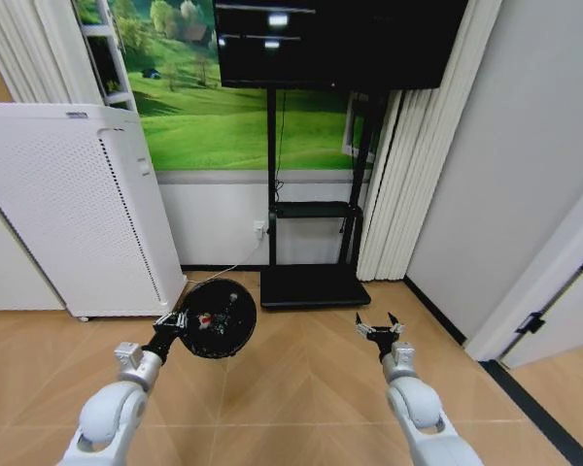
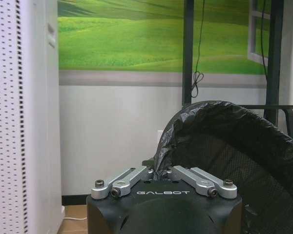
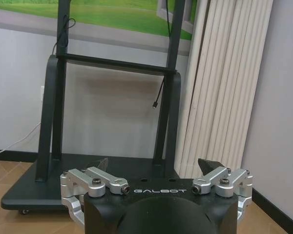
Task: Pick up the trash bin and place the garbage on the floor into it.
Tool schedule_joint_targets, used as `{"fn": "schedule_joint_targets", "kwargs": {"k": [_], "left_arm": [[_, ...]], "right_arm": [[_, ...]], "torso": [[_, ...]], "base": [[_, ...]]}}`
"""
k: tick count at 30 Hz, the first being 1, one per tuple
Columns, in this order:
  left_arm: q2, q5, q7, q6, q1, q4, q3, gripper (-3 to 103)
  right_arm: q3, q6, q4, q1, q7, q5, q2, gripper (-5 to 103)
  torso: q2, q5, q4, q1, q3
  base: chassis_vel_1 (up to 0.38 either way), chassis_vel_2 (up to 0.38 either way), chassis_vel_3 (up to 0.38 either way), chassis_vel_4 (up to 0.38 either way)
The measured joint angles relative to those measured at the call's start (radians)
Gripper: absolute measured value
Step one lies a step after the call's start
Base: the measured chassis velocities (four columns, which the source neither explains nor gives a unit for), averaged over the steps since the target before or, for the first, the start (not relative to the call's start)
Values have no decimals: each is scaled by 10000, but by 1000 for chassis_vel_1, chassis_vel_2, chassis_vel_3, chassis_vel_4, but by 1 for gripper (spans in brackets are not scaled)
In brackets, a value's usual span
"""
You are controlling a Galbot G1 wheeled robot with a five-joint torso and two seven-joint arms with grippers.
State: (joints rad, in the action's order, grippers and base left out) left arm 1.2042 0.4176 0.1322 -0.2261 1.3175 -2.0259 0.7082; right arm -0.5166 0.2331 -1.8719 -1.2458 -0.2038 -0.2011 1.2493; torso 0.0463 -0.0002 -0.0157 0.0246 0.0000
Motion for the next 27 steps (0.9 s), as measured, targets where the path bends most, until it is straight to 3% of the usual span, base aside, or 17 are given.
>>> {"fn": "schedule_joint_targets", "kwargs": {"k": [27], "left_arm": [[37,60,88,35,224,-161,266,4]], "right_arm": [[-13,13,-169,-316,17,255,148,100]], "torso": [[0,2,0,-1,0]], "base": [[137,141,-135,-131]]}}
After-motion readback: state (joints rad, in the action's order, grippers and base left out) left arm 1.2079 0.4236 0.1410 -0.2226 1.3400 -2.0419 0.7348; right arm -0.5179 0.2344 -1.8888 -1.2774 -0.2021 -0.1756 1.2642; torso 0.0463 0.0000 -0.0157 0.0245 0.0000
